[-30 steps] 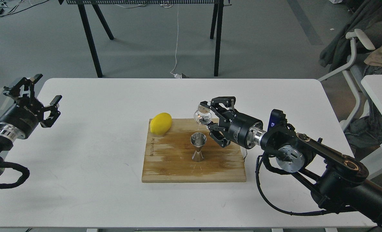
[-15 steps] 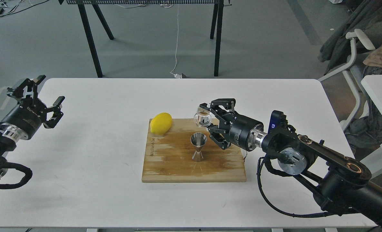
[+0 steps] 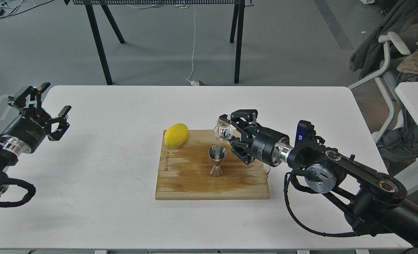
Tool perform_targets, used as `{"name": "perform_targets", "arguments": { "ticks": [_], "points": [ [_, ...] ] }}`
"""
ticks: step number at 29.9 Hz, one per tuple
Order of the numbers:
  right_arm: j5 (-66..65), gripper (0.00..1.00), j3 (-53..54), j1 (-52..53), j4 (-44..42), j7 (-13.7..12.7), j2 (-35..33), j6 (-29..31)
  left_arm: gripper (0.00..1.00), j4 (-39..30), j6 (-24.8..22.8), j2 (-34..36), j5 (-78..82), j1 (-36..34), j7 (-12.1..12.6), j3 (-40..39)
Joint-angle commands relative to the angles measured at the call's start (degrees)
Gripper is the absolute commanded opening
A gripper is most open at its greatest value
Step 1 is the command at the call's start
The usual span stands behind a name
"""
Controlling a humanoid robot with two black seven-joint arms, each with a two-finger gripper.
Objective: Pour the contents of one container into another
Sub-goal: 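Carry the glass cup over the jigger with the right gripper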
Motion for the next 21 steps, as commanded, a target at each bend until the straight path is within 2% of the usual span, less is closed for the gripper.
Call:
{"name": "perform_targets", "arguments": {
  "ticks": [1, 21],
  "points": [
    [-1.81, 0.37, -0.65, 0.00, -0.10, 0.00, 0.09, -0.01, 0.86, 0.00, 0.00, 0.00, 0.00, 0.01, 0.00, 0.00],
    [-4.88, 0.37, -4.26, 1.05, -0.28, 0.00, 0.09, -0.01, 0.86, 0.00, 0.00, 0.00, 0.00, 0.01, 0.00, 0.00]
  ]
}}
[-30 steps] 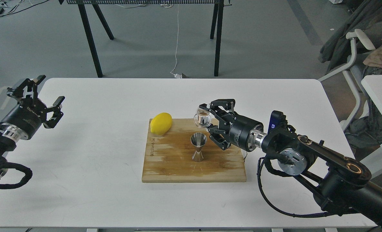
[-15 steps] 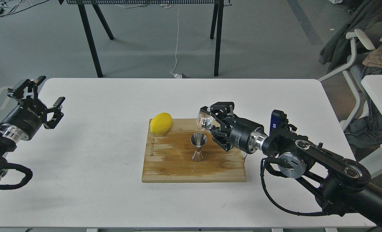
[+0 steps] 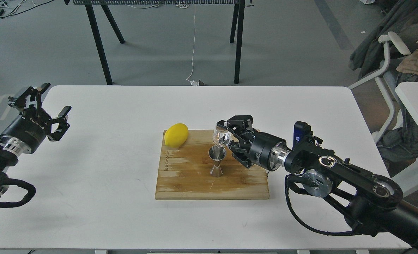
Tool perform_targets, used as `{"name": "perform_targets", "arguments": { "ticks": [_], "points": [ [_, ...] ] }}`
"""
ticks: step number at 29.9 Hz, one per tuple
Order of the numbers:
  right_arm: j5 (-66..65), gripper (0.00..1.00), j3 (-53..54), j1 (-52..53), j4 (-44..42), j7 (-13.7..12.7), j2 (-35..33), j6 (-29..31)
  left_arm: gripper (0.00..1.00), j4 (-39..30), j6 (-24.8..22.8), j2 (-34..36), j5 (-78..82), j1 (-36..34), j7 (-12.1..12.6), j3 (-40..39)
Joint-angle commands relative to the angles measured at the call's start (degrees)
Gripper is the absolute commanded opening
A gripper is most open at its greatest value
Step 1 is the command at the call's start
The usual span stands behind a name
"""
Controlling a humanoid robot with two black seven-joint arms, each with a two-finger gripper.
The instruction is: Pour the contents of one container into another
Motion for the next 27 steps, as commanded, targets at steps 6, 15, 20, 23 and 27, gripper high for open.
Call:
{"name": "perform_targets", "arguments": {
  "ticks": [6, 15, 20, 23, 27],
  "points": [
    [-1.59, 0.37, -1.91, 0.27, 0.00, 0.00, 0.10, -0.01, 0.86, 0.00, 0.00, 0.00, 0.00, 0.00, 0.00, 0.00],
    [-3.62, 0.37, -2.52, 0.88, -0.09, 0.08, 0.18, -0.01, 0.86, 0.26, 0.00, 0.00, -0.09, 0.09, 0.00, -0.09],
    [-3.62, 0.37, -3.58, 1.76, -0.09, 0.35, 0.36, -0.01, 0.86, 0.79, 0.00, -0.09, -0.09, 0.09, 0.00, -0.09],
    [-3.71, 0.37, -3.58, 1.94, -0.09, 0.35, 0.45, -0.01, 0.86, 0.79, 0.00, -0.44, -0.09, 0.09, 0.00, -0.09],
    [-3.97, 0.37, -3.84, 2.64, -0.18, 0.35, 0.45, -0.01, 0.86, 0.79, 0.00, -0.44, -0.09, 0.17, 0.00, -0.09]
  ]
}}
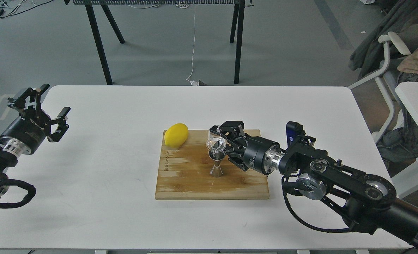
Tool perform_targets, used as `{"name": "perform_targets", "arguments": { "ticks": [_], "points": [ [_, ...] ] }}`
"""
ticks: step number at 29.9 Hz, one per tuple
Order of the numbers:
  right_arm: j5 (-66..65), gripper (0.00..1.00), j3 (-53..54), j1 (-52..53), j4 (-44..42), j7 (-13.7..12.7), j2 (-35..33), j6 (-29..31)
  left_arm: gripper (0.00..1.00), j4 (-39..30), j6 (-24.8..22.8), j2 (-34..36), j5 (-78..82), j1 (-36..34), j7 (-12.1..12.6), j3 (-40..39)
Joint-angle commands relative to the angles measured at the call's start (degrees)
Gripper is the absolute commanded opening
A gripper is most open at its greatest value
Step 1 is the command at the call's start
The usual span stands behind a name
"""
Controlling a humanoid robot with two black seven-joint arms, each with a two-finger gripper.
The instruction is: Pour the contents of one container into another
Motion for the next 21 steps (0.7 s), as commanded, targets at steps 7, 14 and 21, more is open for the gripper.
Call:
{"name": "perform_targets", "arguments": {
  "ticks": [7, 14, 21],
  "points": [
    [-1.39, 0.37, -1.27, 1.30, -0.08, 0.17, -0.08, 0.00, 0.86, -0.01, 0.00, -0.02, 0.00, 0.09, 0.00, 0.00],
    [-3.24, 0.37, -1.80, 1.38, -0.17, 0.17, 0.00, -0.09, 0.86, 0.07, 0.00, -0.02, 0.00, 0.09, 0.00, 0.09],
    [-5.52, 0.36, -2.15, 1.91, -0.17, 0.17, -0.17, -0.09, 0.86, -0.01, 0.00, -0.11, 0.00, 0.09, 0.00, 0.09]
  ]
}}
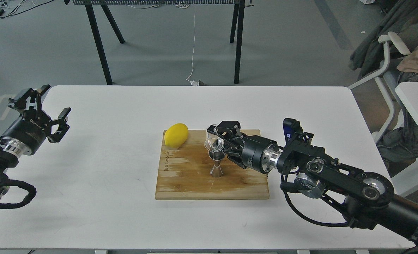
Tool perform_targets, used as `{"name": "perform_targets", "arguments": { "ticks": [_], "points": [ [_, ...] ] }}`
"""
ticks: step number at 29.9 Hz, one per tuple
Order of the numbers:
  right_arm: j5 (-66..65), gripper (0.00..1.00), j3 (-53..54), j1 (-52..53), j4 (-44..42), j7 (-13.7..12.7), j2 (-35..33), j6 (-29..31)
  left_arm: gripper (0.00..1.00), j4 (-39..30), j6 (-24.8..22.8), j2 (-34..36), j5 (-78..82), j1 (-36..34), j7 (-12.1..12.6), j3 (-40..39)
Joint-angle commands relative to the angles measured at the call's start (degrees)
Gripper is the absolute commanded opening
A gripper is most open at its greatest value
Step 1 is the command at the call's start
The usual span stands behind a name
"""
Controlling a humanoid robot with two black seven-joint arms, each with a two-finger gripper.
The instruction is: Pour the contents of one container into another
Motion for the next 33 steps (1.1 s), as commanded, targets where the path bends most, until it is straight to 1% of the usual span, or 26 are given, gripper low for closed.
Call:
{"name": "perform_targets", "arguments": {
  "ticks": [1, 17, 24, 33],
  "points": [
    [-1.46, 0.36, -0.07, 0.05, 0.00, 0.00, -0.02, 0.00, 0.86, 0.08, 0.00, 0.04, 0.00, 0.00, 0.00, 0.02],
    [-3.66, 0.36, -0.16, 0.76, 0.00, 0.00, -0.37, 0.00, 0.86, -0.01, 0.00, 0.04, 0.00, 0.00, 0.00, -0.06],
    [-5.68, 0.36, -2.45, 2.16, -0.08, 0.09, -0.46, 0.00, 0.86, -0.01, 0.00, 0.04, 0.00, 0.00, 0.00, -0.06],
    [-7.53, 0.36, -2.80, 2.51, -0.17, 0.09, -0.46, -0.09, 0.86, -0.01, 0.00, 0.04, 0.00, 0.09, 0.00, -0.06]
  ]
}}
